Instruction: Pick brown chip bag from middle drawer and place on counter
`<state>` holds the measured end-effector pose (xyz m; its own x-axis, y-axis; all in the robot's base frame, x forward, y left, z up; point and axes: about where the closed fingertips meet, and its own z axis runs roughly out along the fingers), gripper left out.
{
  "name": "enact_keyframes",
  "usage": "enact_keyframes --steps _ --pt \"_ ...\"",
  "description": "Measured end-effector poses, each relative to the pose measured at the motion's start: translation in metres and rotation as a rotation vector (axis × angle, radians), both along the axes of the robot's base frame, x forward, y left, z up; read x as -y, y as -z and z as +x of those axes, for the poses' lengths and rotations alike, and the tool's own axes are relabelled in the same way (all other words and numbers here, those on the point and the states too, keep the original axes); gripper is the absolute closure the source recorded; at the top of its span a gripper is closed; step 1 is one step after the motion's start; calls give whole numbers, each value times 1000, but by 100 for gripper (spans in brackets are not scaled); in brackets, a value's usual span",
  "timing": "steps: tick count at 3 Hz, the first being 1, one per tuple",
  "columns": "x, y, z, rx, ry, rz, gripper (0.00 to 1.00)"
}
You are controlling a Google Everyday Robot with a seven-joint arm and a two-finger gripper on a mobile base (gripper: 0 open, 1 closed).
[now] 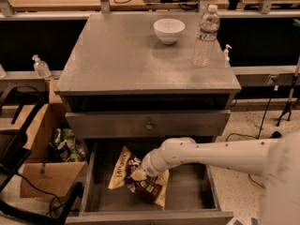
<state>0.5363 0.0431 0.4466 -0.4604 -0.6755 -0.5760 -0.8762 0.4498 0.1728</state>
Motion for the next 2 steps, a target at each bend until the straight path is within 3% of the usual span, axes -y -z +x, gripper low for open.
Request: enact_keyframes --steps 1,2 --pt "11 -102 -13 27 -45 16 100" --pt "28 -201 -26 62 -65 -9 100"
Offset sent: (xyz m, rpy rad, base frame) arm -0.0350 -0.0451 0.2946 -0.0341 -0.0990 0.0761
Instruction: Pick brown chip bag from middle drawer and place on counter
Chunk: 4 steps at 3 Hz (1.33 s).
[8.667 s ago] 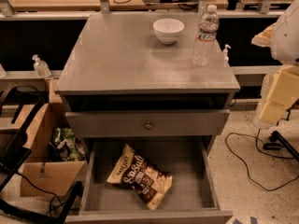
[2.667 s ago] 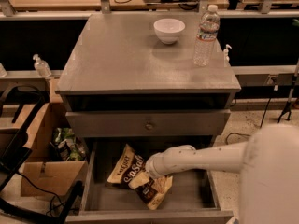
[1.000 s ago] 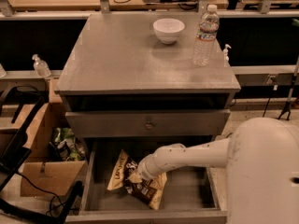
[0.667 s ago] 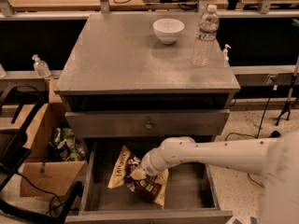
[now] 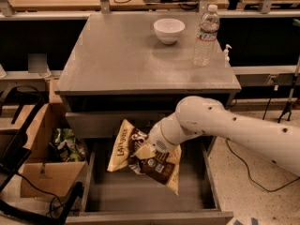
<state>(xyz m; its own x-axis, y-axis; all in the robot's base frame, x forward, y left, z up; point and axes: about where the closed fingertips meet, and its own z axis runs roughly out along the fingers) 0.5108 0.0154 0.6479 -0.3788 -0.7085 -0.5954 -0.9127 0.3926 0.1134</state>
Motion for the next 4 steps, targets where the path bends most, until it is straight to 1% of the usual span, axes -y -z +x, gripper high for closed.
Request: enact_keyframes --steps 1,2,3,4 --pt "5 -76 -5 57 30 -27 100" --pt "6 -149 5 160 103 -4 100" --pt "12 -214 21 257 184 48 100" --pt "12 -214 21 257 184 48 100"
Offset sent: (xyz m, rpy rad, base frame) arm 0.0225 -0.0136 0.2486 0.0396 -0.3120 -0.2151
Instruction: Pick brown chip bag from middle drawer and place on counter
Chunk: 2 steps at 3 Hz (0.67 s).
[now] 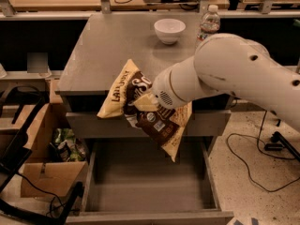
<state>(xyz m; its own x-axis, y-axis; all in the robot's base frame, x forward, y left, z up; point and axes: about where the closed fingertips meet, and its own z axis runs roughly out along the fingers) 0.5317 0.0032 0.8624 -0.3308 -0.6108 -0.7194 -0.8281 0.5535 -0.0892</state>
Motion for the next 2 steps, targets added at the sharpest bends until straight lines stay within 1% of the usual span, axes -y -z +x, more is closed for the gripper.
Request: enact_keyframes --steps 1,2 --pt "-8 -16 16 7 -10 -1 100" --pt "-26 -33 68 12 -67 -14 100"
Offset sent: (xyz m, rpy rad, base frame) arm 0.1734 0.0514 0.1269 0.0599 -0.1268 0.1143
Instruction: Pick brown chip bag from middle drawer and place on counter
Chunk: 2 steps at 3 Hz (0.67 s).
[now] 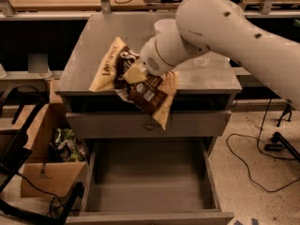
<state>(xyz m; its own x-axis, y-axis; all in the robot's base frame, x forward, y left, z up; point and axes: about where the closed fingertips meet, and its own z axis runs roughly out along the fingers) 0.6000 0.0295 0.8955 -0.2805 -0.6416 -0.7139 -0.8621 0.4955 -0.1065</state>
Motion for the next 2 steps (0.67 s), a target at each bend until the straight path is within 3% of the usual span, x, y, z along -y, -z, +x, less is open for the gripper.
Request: enact_keyframes --steps 1,2 --pt "-28 4 52 -6 -91 -30 100" --pt "-86 15 106 -8 -238 -77 100"
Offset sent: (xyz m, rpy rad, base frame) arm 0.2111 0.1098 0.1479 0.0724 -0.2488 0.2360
